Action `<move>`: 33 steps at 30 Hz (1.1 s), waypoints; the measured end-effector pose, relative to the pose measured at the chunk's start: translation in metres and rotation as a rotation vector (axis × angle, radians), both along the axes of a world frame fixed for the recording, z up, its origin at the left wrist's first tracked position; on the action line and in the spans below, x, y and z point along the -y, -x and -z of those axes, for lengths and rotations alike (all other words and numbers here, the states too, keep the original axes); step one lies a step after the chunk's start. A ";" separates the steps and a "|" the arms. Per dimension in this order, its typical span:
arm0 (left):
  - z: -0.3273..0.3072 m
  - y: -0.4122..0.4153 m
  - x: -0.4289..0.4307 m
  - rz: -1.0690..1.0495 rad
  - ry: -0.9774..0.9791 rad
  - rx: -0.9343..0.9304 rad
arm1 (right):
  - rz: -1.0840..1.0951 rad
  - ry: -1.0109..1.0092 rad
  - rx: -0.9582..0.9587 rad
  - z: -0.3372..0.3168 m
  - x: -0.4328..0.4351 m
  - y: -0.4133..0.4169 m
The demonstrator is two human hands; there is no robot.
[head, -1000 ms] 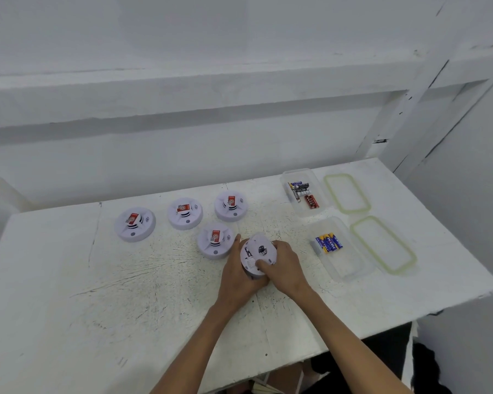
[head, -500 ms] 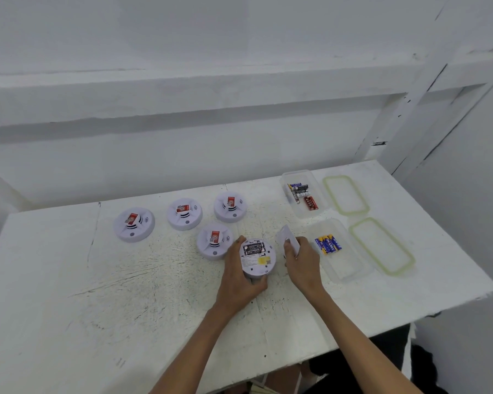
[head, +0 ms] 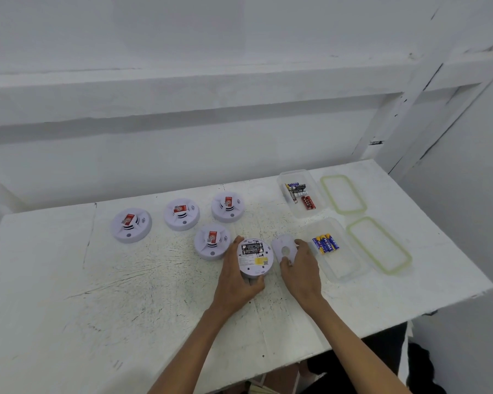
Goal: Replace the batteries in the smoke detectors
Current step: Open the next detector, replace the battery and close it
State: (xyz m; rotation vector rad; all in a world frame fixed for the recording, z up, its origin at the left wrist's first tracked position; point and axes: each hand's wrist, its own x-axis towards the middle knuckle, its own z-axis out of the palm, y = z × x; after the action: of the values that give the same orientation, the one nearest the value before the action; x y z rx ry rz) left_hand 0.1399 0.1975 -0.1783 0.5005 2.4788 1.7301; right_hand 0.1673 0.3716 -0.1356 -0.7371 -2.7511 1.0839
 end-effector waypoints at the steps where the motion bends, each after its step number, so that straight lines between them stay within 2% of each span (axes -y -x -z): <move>1: -0.001 0.000 0.000 0.002 -0.002 -0.001 | -0.011 -0.038 0.024 0.000 0.001 -0.001; 6: 0.005 0.002 0.001 -0.008 0.011 0.036 | -0.128 -0.373 0.158 -0.001 0.009 -0.003; 8: 0.005 0.002 0.002 -0.016 0.013 0.046 | -0.149 -0.438 0.123 0.000 0.011 -0.002; 13: 0.000 0.003 -0.003 0.013 0.024 0.037 | -0.225 -0.242 -0.133 -0.007 0.013 0.009; 19: -0.002 0.013 -0.010 0.091 0.121 -0.035 | -0.294 -0.061 -0.037 -0.008 0.010 0.020; 21: 0.005 0.013 -0.013 0.055 0.162 -0.081 | -0.248 -0.070 -0.028 -0.009 0.010 0.017; 24: 0.009 0.014 -0.016 -0.029 0.126 -0.042 | -0.183 -0.126 0.010 -0.010 0.014 0.012; 28: 0.011 0.014 -0.018 -0.055 0.061 0.005 | -0.198 -0.333 0.043 -0.012 0.019 0.010; 33: 0.008 0.014 -0.016 -0.022 0.003 0.019 | -0.336 -0.253 -0.046 -0.013 0.012 0.019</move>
State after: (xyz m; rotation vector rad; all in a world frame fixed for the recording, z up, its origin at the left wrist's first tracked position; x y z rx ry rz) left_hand 0.1261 0.2139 -0.1858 0.4555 2.4829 1.7311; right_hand 0.1483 0.3599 -0.1224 -0.2210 -2.9623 0.7592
